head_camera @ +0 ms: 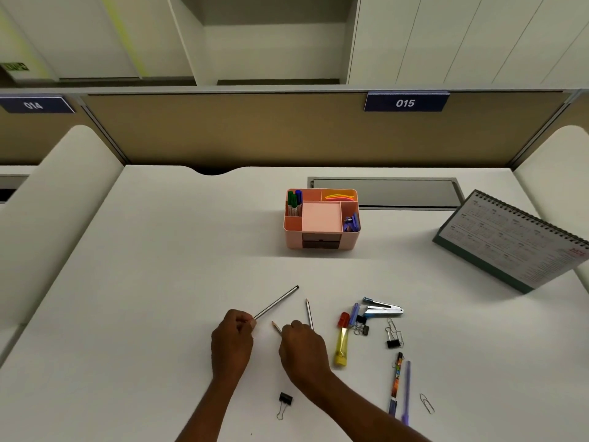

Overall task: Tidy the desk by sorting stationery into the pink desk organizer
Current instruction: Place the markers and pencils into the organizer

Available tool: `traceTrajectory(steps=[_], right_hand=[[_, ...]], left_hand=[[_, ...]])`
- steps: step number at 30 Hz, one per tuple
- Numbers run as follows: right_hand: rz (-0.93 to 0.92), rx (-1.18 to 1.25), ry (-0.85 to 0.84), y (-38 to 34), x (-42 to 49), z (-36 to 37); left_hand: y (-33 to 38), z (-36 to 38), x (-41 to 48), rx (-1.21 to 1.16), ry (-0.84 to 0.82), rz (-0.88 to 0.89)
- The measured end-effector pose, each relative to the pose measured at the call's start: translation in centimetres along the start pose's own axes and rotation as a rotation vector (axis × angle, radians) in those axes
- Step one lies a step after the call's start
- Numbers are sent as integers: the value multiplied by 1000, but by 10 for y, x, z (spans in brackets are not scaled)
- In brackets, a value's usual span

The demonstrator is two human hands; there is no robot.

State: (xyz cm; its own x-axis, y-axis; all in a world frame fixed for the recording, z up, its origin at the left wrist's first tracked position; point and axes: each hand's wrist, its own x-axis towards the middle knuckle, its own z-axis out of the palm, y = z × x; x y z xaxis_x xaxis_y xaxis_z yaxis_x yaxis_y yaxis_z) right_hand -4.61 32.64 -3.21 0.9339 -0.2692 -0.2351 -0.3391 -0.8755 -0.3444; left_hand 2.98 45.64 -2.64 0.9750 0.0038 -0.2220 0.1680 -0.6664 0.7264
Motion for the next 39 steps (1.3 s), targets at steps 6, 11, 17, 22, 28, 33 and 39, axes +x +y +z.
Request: traceTrajectory(steps=[6,11,17,22,28,33,39], right_hand=[[-61,228,69,4,-5,-16],[-105,343,48,10,-12,-38],[-89,427,83,22,-18,-53],[-53,545,106,37,-22,-65],[-80,649,162,47,-20,-82],[-86,739,189,46,-19,-99],[-94,786,176,46,-20,-113]], left_hand=[[15,-10,1,-448,19,-221],[44,-16,10,-486,108,-114],[82,-23,29,-513,159,63],[121,-34,47,-468,199,282],[183,-52,67,-431,262,508],[225,-52,85,-442,305,591],[239,-27,103,-354,291,665]])
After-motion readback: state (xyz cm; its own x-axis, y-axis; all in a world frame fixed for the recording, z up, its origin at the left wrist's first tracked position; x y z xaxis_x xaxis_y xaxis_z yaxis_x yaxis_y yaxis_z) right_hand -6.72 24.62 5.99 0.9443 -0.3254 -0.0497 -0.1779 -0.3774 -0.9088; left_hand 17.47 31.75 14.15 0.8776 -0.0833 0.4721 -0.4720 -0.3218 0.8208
